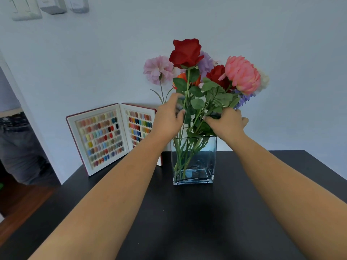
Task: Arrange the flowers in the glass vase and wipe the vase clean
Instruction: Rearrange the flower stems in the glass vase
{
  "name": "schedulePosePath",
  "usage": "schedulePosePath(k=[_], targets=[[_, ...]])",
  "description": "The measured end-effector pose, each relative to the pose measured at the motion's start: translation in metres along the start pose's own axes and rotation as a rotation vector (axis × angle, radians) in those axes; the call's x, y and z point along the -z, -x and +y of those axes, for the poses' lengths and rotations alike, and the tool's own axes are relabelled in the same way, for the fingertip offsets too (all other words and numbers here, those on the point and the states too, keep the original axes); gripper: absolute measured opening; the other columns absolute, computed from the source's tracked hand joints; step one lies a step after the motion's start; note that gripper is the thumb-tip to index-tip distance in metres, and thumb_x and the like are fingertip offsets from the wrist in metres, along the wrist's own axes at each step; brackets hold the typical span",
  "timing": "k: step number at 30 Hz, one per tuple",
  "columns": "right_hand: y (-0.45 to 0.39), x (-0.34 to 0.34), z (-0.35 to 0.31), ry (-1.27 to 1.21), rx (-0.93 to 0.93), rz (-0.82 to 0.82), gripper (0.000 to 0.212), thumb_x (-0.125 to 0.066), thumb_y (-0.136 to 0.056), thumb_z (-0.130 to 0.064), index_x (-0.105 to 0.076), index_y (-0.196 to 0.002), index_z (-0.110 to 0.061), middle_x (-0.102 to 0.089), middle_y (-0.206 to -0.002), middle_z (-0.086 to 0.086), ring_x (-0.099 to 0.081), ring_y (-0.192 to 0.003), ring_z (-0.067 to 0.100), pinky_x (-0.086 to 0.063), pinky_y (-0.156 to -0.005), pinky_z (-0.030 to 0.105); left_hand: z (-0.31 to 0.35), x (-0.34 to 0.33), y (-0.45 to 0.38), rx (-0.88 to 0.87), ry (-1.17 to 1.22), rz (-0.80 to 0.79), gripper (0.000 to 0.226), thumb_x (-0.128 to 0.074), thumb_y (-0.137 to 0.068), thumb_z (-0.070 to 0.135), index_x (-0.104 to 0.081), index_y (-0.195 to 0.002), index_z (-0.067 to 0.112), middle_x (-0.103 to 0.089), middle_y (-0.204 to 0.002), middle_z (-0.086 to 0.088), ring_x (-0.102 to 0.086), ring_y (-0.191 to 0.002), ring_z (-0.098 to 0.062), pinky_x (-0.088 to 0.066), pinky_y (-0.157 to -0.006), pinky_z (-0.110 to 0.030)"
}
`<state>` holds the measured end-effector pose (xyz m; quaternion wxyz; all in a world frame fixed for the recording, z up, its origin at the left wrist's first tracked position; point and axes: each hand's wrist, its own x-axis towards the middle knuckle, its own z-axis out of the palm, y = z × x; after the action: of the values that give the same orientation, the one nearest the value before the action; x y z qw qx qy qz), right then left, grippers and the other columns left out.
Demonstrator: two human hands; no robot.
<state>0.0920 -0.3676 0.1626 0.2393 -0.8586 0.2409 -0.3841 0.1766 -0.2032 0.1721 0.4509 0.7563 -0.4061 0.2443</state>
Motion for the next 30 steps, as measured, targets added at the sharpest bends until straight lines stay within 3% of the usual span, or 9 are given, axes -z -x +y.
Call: schedulePosePath(k=[5, 10, 15, 19, 24, 28, 30], targets=[[0.0, 0.001, 0.0, 0.011, -0.012, -0.005, 0.043, -0.064, -0.074, -0.053, -0.041, -0.054, -0.023, -0.041, -0.062, -0.007, -0.046, -0.1, 0.03, -0.02, -0.073, 0.036, -0.005, 0.009, -0.011, 0.049, -0.022, 0.015, 0.035, -0.061, -0.093, 0.007, -0.056, -0.124, 0.021, -0.058, -0.082, 0.013, -0.063, -0.072, -0.004, -0.045, -0.063, -0.009], [0.002, 0.0, 0.0, 0.005, -0.009, -0.002, 0.042, -0.063, -0.075, -0.053, -0.041, -0.054, -0.024, -0.042, -0.062, -0.006, -0.047, -0.1, 0.031, -0.02, -0.073, 0.036, -0.011, -0.001, 0.006, 0.1, -0.01, -0.127, 0.038, -0.065, -0.093, 0.009, -0.053, -0.126, 0.022, -0.061, -0.083, 0.007, -0.061, -0.071, -0.004, -0.045, -0.064, -0.016], [0.006, 0.001, 0.003, -0.003, 0.006, -0.018, 0.04, -0.062, -0.077, -0.058, -0.046, -0.053, -0.029, -0.046, -0.062, -0.009, -0.046, -0.103, 0.03, -0.022, -0.073, 0.037, -0.019, -0.011, 0.022, 0.098, -0.009, -0.194, 0.045, -0.068, -0.092, 0.012, -0.05, -0.131, 0.023, -0.063, -0.08, 0.012, -0.061, -0.071, 0.0, -0.044, -0.066, -0.013], [0.011, 0.002, 0.01, 0.003, 0.047, -0.01, 0.037, -0.059, -0.076, -0.065, -0.073, -0.079, -0.03, -0.06, -0.075, -0.006, -0.043, -0.106, 0.027, -0.023, -0.075, 0.036, -0.022, -0.01, 0.025, 0.094, 0.021, -0.172, 0.045, -0.07, -0.09, 0.015, -0.052, -0.129, 0.026, -0.068, -0.084, 0.01, -0.064, -0.077, 0.001, -0.047, -0.07, -0.015], [0.03, 0.003, 0.02, -0.142, 0.112, 0.079, 0.034, -0.069, -0.073, -0.06, -0.06, -0.076, -0.028, -0.054, -0.09, -0.005, -0.044, -0.1, 0.025, -0.024, -0.076, 0.037, -0.029, -0.004, 0.039, 0.191, 0.174, -0.038, 0.036, -0.067, -0.088, 0.023, -0.056, -0.121, 0.03, -0.063, -0.101, 0.01, -0.062, -0.099, -0.01, -0.054, -0.09, -0.035], [0.043, 0.003, 0.03, -0.288, 0.09, 0.104, 0.049, -0.071, -0.068, -0.061, -0.065, -0.099, -0.023, -0.048, -0.114, -0.005, -0.042, -0.113, 0.018, -0.021, -0.088, 0.033, -0.026, -0.001, 0.054, 0.147, 0.109, 0.094, 0.037, -0.066, -0.084, 0.036, -0.054, -0.119, 0.034, -0.05, -0.112, 0.017, -0.05, -0.103, 0.001, -0.04, -0.088, -0.015], [0.049, 0.005, 0.028, -0.342, 0.092, 0.146, 0.046, -0.072, -0.069, -0.058, -0.065, -0.099, -0.024, -0.047, -0.116, -0.006, -0.039, -0.114, 0.016, -0.021, -0.09, 0.033, -0.017, -0.004, 0.06, 0.012, 0.008, 0.101, 0.036, -0.065, -0.083, 0.039, -0.058, -0.118, 0.03, -0.049, -0.111, 0.015, -0.048, -0.104, -0.002, -0.038, -0.09, -0.017]])
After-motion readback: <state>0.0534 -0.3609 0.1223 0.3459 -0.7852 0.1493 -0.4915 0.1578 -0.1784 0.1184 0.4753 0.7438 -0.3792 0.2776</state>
